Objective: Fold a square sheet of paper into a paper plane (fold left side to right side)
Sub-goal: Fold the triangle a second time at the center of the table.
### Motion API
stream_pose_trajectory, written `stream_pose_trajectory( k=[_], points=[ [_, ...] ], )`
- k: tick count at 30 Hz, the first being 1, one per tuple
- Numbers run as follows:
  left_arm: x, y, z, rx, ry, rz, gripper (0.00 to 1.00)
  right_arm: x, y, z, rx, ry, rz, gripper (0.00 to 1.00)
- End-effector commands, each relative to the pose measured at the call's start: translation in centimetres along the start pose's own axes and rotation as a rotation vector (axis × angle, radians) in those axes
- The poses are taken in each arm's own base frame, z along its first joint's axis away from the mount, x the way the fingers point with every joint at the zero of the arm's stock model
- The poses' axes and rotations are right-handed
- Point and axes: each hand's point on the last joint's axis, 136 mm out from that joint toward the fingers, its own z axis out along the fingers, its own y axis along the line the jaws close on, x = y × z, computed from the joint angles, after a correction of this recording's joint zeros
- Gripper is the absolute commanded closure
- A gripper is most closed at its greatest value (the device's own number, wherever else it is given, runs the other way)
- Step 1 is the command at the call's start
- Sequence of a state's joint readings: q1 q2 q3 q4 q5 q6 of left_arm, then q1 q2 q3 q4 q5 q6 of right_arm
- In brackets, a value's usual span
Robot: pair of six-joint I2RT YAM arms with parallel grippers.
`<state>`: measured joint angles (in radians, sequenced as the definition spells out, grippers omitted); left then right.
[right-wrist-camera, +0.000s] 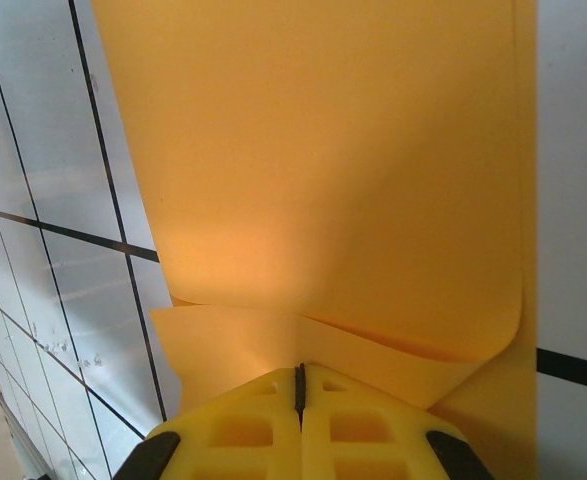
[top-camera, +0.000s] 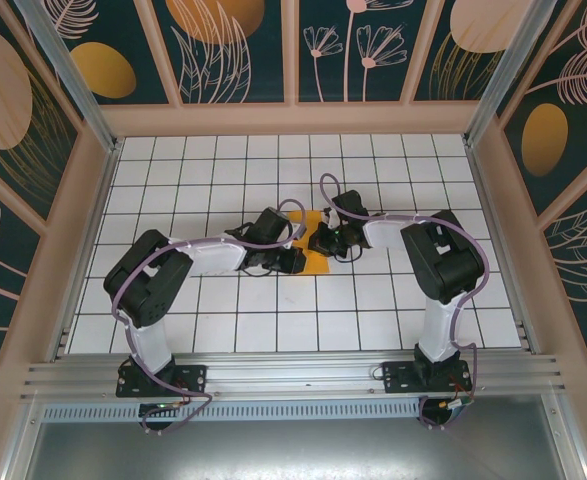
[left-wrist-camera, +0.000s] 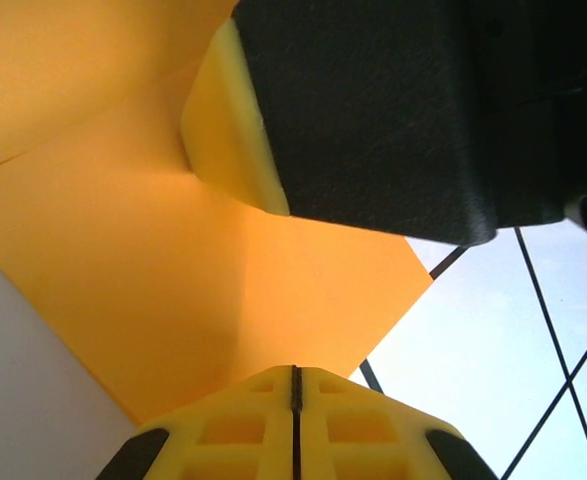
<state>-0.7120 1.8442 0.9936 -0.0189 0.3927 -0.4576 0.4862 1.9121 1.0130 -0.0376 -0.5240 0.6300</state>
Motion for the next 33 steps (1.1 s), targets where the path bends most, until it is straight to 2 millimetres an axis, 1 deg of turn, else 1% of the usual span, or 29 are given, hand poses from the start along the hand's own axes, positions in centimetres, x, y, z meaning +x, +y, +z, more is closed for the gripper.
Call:
stream_pose_trajectory(
  k=[1, 4, 6, 14, 17, 23, 26, 30, 31, 33],
  points=[
    [0.5, 0.5, 0.5, -0.004, 0.008, -0.019, 0.90, 1.4, -2.2, 0.5, 0.086, 0.046, 0.023, 1.00],
    [0.7, 0.5, 0.6, 0.003, 0.016, -0.028, 0.91, 1.4, -2.1, 0.5, 0.086, 0.046, 0.022, 1.00],
    [1.8, 1.1, 0.8, -0.006, 0.036, -0.046, 0.91, 1.3, -2.0, 0.4, 0.084, 0.045, 0.018, 1.00],
    [2.2, 2.0, 0.8, -0.037, 0.033, -0.072, 0.94, 1.4, -2.1, 0.4, 0.092, 0.049, 0.018, 1.00],
    [2.6, 2.1, 0.8, -0.043, 0.039, -0.079, 0.97, 1.5, -2.2, 0.3, 0.094, 0.050, 0.017, 1.00],
    [3.4, 2.1, 0.0, -0.037, 0.037, -0.094, 1.00, 1.5, -2.2, 0.4, 0.094, 0.051, 0.016, 1.00],
    [2.6, 0.9, -1.3, 0.001, 0.002, -0.068, 1.00, 1.4, -2.1, 0.3, 0.092, 0.050, 0.014, 1.00],
    [0.1, -1.3, -3.6, 0.070, -0.083, -0.046, 1.00, 1.3, -2.1, 0.3, 0.091, 0.048, 0.013, 1.00],
    [-0.4, -1.5, -3.8, 0.073, -0.094, -0.043, 1.00, 1.4, -2.1, 0.3, 0.090, 0.048, 0.014, 1.00],
    [-0.8, -1.3, -3.7, 0.061, -0.095, -0.041, 1.00, 1.4, -2.0, 0.4, 0.088, 0.049, 0.015, 1.00]
  ],
)
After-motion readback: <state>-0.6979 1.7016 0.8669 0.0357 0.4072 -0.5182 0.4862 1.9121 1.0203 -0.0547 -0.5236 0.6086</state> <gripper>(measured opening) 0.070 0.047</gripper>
